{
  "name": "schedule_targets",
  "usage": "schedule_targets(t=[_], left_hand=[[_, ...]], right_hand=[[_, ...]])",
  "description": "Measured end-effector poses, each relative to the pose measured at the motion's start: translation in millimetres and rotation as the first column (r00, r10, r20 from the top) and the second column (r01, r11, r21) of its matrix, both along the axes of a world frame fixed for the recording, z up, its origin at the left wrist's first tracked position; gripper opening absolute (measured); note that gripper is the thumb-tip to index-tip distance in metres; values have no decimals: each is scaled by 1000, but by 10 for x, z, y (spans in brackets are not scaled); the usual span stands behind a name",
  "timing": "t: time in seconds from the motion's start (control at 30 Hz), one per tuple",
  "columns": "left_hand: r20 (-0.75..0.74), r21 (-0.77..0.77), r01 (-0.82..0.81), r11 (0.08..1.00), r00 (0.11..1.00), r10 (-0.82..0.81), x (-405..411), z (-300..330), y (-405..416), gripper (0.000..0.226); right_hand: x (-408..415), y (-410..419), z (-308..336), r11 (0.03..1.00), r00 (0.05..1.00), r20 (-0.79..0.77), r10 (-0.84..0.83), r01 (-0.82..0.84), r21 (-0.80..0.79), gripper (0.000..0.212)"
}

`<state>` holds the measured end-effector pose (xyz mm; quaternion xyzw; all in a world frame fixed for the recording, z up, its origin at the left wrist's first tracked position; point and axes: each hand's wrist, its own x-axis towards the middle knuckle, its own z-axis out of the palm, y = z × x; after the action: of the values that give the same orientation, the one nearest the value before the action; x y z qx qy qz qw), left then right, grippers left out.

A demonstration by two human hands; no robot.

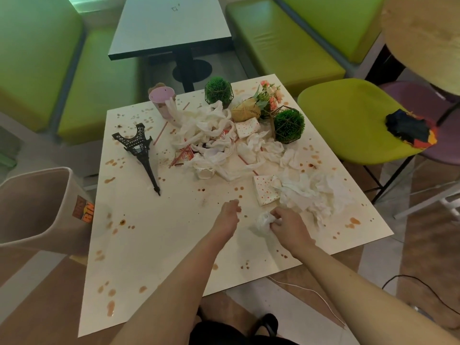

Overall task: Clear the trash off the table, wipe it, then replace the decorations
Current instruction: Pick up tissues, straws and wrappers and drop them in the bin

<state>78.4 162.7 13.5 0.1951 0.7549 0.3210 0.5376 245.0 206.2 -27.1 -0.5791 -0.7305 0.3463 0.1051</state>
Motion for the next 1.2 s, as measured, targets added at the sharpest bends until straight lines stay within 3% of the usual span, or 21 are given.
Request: schedule_targets(t=[0.13, 0.2, 0.27, 0.43, 0.63, 0.83, 0.93, 1.03, 1.2], left_hand=[[36, 72, -118, 990, 993, 116, -219, 49, -50, 28], [-5, 139, -130, 982, 991, 132, -426, 82, -140, 28], [-8, 177, -151, 973, 988, 155, -548, 124, -177, 26], [-53, 254, -225, 941, 968, 246, -1148, 319, -470, 27], [-143, 325, -295, 898, 924, 355, -1927, 625, -968, 31], [-222, 394, -405, 825, 829, 514, -2788, 922, -1480, 38], [-352, 363, -382, 850, 788, 505, -3174, 1006, -1692, 44], [-417, 437, -381, 815, 718, 558, -3470, 1034, -1854, 48], [-522, 523, -408, 749, 542, 659, -3814, 975, -1961, 31]], right_hand=[[-275, 8, 282, 966, 945, -288, -155, 84, -243, 6], [-505, -21, 448, 932, 898, -390, -203, 55, -358, 14], [-639, -41, 582, 892, 856, -446, -262, 39, -450, 29], [-1353, -209, 819, 827, 779, -552, -296, -80, -556, 41], [-2313, -467, 988, 693, 692, -613, -382, -225, -685, 21], [-3270, -821, 1149, 820, 796, -605, 36, -370, -438, 34], [-3688, -998, 1259, 868, 812, -569, 131, -371, -329, 31], [-4103, -1121, 1338, 919, 782, -597, 178, -350, -184, 24], [-4676, -1262, 1378, 930, 777, -552, 303, -366, -5, 26]])
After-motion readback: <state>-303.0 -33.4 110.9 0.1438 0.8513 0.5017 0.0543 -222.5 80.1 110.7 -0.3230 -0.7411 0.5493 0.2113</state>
